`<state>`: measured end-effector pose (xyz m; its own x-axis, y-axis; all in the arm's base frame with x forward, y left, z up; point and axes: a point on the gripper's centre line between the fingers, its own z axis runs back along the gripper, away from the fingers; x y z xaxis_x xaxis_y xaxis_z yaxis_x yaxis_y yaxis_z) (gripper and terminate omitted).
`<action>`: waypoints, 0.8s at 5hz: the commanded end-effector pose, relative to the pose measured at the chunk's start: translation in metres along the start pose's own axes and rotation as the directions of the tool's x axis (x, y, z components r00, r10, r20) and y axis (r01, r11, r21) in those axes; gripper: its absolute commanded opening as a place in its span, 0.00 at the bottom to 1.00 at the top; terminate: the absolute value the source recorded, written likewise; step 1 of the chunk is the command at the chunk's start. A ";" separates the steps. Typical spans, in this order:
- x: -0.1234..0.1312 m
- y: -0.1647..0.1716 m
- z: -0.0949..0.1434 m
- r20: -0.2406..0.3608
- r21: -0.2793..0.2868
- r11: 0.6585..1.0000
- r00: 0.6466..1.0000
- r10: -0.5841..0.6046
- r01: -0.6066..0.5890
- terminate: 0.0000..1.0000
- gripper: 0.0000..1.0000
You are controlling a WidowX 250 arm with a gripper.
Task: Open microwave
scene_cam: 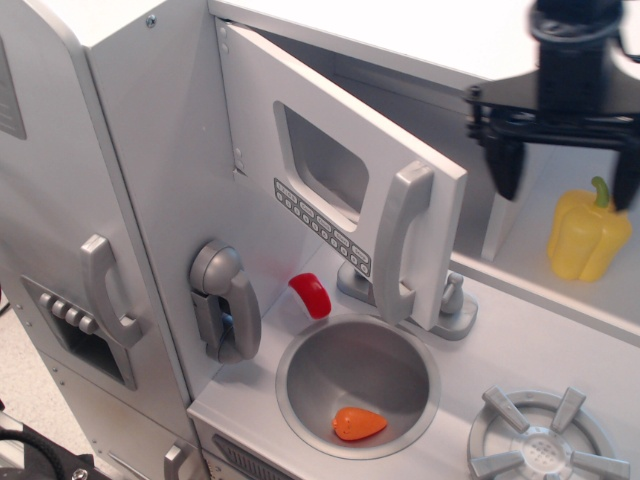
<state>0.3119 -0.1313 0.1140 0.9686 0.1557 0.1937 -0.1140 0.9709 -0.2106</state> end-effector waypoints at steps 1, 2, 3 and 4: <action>0.003 0.043 0.014 0.000 0.026 1.000 1.000 0.001 -0.001 0.00 1.00; -0.025 0.079 0.025 -0.113 -0.031 0.999 0.994 -0.015 0.012 0.00 1.00; -0.051 0.115 0.037 -0.123 -0.029 0.999 0.992 -0.029 0.026 0.00 1.00; -0.071 0.152 0.045 -0.140 -0.034 0.998 0.989 -0.050 0.046 0.00 1.00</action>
<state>0.2109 0.0102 0.0896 0.9969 0.0707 0.0341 -0.0606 0.9693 -0.2385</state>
